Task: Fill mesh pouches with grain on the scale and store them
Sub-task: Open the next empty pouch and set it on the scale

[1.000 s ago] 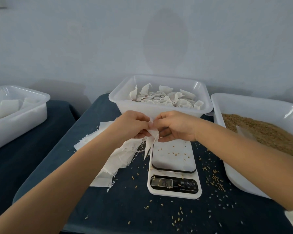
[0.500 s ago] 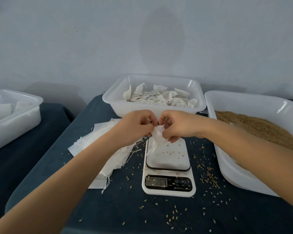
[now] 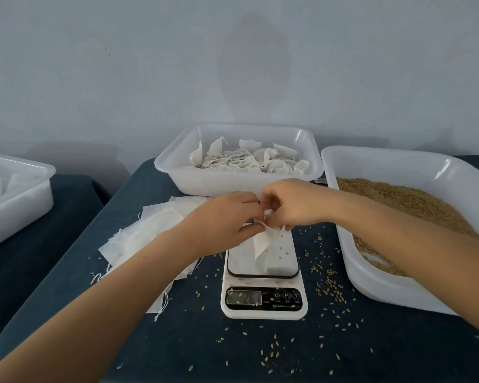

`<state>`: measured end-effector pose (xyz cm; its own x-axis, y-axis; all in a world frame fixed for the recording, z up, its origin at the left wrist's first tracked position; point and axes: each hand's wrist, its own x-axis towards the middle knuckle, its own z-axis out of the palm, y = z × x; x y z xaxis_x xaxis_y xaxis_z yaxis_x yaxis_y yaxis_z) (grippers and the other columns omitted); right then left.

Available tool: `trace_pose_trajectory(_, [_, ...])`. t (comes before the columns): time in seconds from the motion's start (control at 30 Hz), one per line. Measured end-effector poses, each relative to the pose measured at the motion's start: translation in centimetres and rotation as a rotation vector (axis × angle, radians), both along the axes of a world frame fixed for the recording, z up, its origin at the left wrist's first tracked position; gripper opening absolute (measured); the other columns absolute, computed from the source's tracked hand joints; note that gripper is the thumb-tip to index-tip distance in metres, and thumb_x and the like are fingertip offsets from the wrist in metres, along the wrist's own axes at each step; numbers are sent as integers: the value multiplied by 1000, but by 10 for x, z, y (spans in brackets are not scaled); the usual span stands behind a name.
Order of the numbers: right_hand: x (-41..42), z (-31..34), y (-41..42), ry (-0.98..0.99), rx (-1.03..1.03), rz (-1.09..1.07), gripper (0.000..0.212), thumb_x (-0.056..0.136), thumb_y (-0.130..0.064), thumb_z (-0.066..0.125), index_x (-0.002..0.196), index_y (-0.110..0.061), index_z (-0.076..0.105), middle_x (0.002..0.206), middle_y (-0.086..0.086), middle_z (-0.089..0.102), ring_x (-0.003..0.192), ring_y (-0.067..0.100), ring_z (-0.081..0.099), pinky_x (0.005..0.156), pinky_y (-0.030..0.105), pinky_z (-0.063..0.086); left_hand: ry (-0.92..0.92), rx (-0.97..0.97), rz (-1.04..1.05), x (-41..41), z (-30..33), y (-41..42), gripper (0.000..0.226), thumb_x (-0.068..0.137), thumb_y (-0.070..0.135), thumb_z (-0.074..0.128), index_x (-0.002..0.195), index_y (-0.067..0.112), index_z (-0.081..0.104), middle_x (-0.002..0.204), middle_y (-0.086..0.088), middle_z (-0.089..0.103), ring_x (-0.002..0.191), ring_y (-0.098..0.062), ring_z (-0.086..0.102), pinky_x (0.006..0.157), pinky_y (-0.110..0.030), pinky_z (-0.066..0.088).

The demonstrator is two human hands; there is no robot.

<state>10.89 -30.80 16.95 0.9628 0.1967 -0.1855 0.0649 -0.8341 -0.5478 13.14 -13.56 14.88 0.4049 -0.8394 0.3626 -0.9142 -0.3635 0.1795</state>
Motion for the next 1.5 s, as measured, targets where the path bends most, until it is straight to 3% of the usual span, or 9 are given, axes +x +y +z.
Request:
trace_pose_trajectory(0.23, [-7, -5, 4, -73, -429, 140, 25, 75, -25, 66, 90, -6, 59, 74, 9, 57, 61, 17, 50, 55, 28, 35, -152, 113, -108, -8, 2, -7, 15, 80, 16, 72, 88, 3, 68, 96, -10, 66, 82, -30, 62, 70, -37, 50])
trace_pose_trajectory(0.37, [-8, -11, 4, 63, -92, -90, 17, 89, -22, 50, 89, -8, 60, 76, 4, 61, 56, 10, 64, 49, 18, 46, -197, 237, 43, -1, 4, -8, 31, 93, 33, 54, 114, 11, 58, 111, -5, 56, 99, -24, 53, 83, -35, 42])
trace_pose_trajectory(0.53, [-8, -3, -4, 134, 162, -218, 17, 93, -15, 51, 92, -7, 66, 82, 10, 66, 59, 12, 64, 48, 17, 49, -207, 238, 85, 2, 5, -6, 31, 96, 38, 45, 104, 12, 60, 102, -2, 56, 94, -20, 53, 79, -29, 38])
trace_pose_trajectory(0.67, [-8, 2, -13, 185, 251, -242, 17, 92, -17, 57, 97, -4, 66, 80, 11, 67, 63, 15, 67, 59, 22, 57, -182, -22, 44, -5, -5, -6, 25, 89, 29, 62, 81, 5, 63, 80, -7, 57, 69, -25, 54, 59, -38, 46])
trace_pose_trajectory(0.87, [-11, -1, -22, 92, 337, -250, 17, 95, -20, 56, 89, -9, 69, 79, 7, 71, 63, 9, 69, 57, 17, 55, 151, -337, 233, -5, -18, -13, 9, 85, 17, 67, 86, 8, 64, 76, -2, 61, 68, -12, 52, 66, -31, 44])
trace_pose_trajectory(1.03, [-24, 18, -67, -61, 388, -390, 13, 91, -27, 60, 90, -18, 70, 79, -2, 74, 63, 6, 69, 50, 14, 49, 159, -338, 221, -5, -18, -15, 10, 85, 14, 67, 93, 10, 62, 76, -4, 63, 68, -16, 56, 66, -26, 43])
trace_pose_trajectory(1.13, [-37, 20, -115, -126, 48, -526, 21, 91, -29, 59, 83, -12, 70, 80, 5, 73, 61, 9, 66, 55, 20, 50, 109, -318, 177, -6, -16, -20, 8, 86, 15, 66, 90, 9, 62, 74, -3, 62, 68, -19, 56, 64, -26, 42])
trace_pose_trajectory(1.27, [-58, -4, -154, 255, -632, -483, 47, 89, -52, 54, 74, -10, 65, 68, 4, 64, 56, 15, 54, 60, 27, 48, 93, -308, 134, -9, -19, -30, 9, 86, 17, 66, 88, 9, 63, 73, 0, 61, 66, -16, 53, 64, -27, 42])
trace_pose_trajectory(1.5, [-73, -46, -175, 544, -706, -549, 21, 84, -27, 65, 81, -6, 66, 65, 2, 58, 43, 13, 47, 40, 17, 37, 88, -309, 77, -18, -26, -46, 7, 86, 15, 66, 86, 9, 63, 73, 0, 63, 65, -17, 56, 64, -33, 47])
